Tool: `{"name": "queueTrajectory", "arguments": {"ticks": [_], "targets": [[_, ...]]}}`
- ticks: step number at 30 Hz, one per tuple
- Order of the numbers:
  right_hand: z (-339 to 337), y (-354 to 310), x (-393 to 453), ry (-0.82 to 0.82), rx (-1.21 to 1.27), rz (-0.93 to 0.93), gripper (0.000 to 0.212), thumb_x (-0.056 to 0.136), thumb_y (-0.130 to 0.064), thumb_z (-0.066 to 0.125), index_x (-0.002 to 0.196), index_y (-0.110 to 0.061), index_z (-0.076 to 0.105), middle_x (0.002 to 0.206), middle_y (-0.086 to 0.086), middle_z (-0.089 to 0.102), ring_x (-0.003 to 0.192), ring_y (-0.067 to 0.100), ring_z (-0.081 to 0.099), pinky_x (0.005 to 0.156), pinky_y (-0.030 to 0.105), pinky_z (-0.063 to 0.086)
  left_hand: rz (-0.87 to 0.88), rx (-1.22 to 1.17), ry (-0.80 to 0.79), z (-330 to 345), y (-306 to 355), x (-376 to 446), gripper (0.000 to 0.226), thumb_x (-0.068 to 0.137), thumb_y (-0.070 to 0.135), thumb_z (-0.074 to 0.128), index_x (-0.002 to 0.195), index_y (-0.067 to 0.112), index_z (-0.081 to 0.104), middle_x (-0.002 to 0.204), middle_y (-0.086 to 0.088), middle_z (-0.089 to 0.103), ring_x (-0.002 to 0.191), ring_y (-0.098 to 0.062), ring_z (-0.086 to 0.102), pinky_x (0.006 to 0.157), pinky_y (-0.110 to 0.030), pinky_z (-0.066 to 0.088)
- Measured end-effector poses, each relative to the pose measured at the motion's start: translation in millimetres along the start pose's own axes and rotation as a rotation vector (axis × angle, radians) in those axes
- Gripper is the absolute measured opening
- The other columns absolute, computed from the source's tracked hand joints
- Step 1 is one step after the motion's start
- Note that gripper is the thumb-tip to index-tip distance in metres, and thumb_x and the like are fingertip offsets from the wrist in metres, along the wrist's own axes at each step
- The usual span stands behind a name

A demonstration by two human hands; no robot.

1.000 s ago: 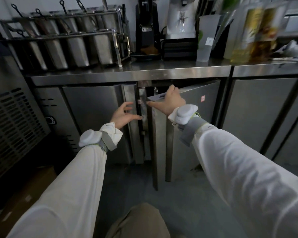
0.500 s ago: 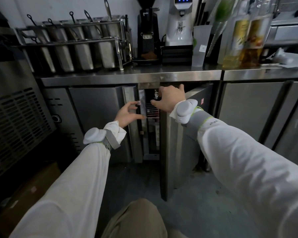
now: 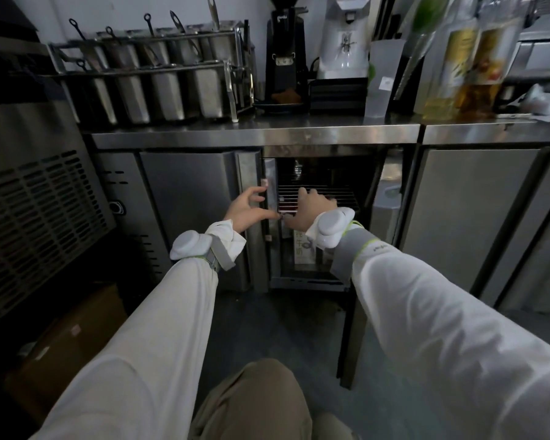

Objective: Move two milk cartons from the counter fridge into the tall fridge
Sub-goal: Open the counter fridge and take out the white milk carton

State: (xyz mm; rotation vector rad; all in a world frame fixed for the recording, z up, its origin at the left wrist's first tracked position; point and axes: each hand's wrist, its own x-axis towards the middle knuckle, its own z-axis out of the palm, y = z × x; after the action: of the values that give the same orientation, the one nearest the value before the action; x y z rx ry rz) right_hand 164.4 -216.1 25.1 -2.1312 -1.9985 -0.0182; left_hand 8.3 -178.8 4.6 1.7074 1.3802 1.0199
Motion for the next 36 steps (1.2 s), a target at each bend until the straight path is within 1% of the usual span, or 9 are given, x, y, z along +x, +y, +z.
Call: {"name": "queueTrajectory", "arguments": {"ticks": [5, 9, 12, 15, 17, 20, 25, 32, 36], "targets": [[22.9, 26.8, 4.3, -0.046, 0.315, 0.114, 0.081, 0.08, -0.047, 0.069, 0.139, -0.005, 0.033, 0.138, 0.016, 0.043, 0.121, 0.031, 0.052, 0.096, 0.042, 0.048, 0.008, 0.018, -0.018, 21.5, -3.2, 5.7, 0.08, 0.07, 0.019, 0.09, 0.14, 0.021, 0.052, 0.129, -0.002, 0.058, 0.123, -0.021, 0.055, 0.105, -0.036, 0.046], [47.7, 49.4, 12.5, -0.023, 0.477, 0.148, 0.086, 0.077, -0.045, 0.071, 0.141, -0.004, 0.031, 0.137, 0.013, 0.049, 0.119, 0.029, 0.055, 0.091, 0.036, 0.05, 0.009, 0.012, -0.063, 36.4, -13.7, 13.0, 0.08, 0.073, 0.017, 0.088, 0.142, 0.023, 0.048, 0.138, -0.004, 0.055, 0.113, -0.016, 0.052, 0.086, -0.026, 0.044], [66.7, 66.0, 21.7, -0.06, 0.555, 0.201, 0.093, 0.076, -0.05, 0.072, 0.145, -0.006, 0.028, 0.137, 0.011, 0.05, 0.12, 0.029, 0.054, 0.09, 0.034, 0.049, -0.02, 0.018, -0.071, 48.9, -28.4, 23.3, 0.082, 0.074, 0.017, 0.087, 0.144, 0.023, 0.046, 0.141, -0.003, 0.054, 0.123, -0.021, 0.051, 0.072, -0.02, 0.045], [89.5, 83.0, 41.7, -0.083, 0.598, 0.302, 0.089, 0.078, -0.047, 0.073, 0.144, -0.005, 0.029, 0.139, 0.011, 0.048, 0.124, 0.029, 0.051, 0.084, 0.031, 0.042, -0.062, -0.01, -0.089, 67.7, -53.0, 47.8, 0.085, 0.07, 0.016, 0.089, 0.144, 0.021, 0.047, 0.145, -0.005, 0.053, 0.134, -0.027, 0.048, 0.101, -0.037, 0.05], [99.5, 89.6, 50.2, -0.074, 0.63, 0.321, 0.091, 0.076, -0.046, 0.076, 0.143, -0.006, 0.03, 0.139, 0.011, 0.048, 0.126, 0.029, 0.05, 0.087, 0.031, 0.043, -0.072, -0.031, -0.086, 73.1, -61.6, 53.7, 0.085, 0.07, 0.014, 0.089, 0.144, 0.019, 0.047, 0.145, -0.006, 0.052, 0.135, -0.029, 0.047, 0.109, -0.044, 0.046], [117.2, 98.3, 67.9, -0.076, 0.689, 0.322, 0.093, 0.071, -0.047, 0.08, 0.141, -0.007, 0.034, 0.139, 0.01, 0.05, 0.126, 0.028, 0.051, 0.093, 0.032, 0.045, -0.085, -0.058, -0.092, 81.6, -78.3, 69.3, 0.085, 0.071, 0.009, 0.088, 0.145, 0.015, 0.046, 0.146, -0.009, 0.051, 0.135, -0.029, 0.047, 0.11, -0.039, 0.043], [153.3, 112.0, 115.2, -0.125, 0.744, 0.322, 0.092, 0.068, -0.051, 0.081, 0.14, -0.013, 0.038, 0.136, 0.004, 0.054, 0.123, 0.025, 0.054, 0.096, 0.031, 0.047, -0.109, -0.068, -0.154, 103.9, -110.7, 119.5, 0.079, 0.075, 0.002, 0.084, 0.142, 0.013, 0.046, 0.143, -0.01, 0.052, 0.121, -0.019, 0.052, 0.092, -0.025, 0.042], [200.7, 118.8, 169.1, -0.175, 0.791, 0.339, 0.091, 0.067, -0.046, 0.084, 0.141, -0.017, 0.04, 0.134, 0.0, 0.056, 0.124, 0.023, 0.055, 0.088, 0.023, 0.044, -0.178, -0.025, -0.172, 140.2, -163.9, 187.7, 0.082, 0.074, 0.006, 0.086, 0.145, 0.012, 0.045, 0.146, -0.01, 0.052, 0.129, -0.027, 0.053, 0.097, -0.027, 0.044], [219.6, 123.7, 195.2, -0.208, 0.771, 0.315, 0.075, 0.077, -0.028, 0.08, 0.138, -0.009, 0.04, 0.137, 0.008, 0.055, 0.125, 0.024, 0.054, 0.084, 0.02, 0.04, -0.231, 0.005, -0.225, 165.4, -186.9, 219.2, 0.091, 0.074, 0.008, 0.086, 0.149, 0.006, 0.034, 0.151, -0.012, 0.046, 0.136, -0.027, 0.048, 0.105, -0.03, 0.042]]}}
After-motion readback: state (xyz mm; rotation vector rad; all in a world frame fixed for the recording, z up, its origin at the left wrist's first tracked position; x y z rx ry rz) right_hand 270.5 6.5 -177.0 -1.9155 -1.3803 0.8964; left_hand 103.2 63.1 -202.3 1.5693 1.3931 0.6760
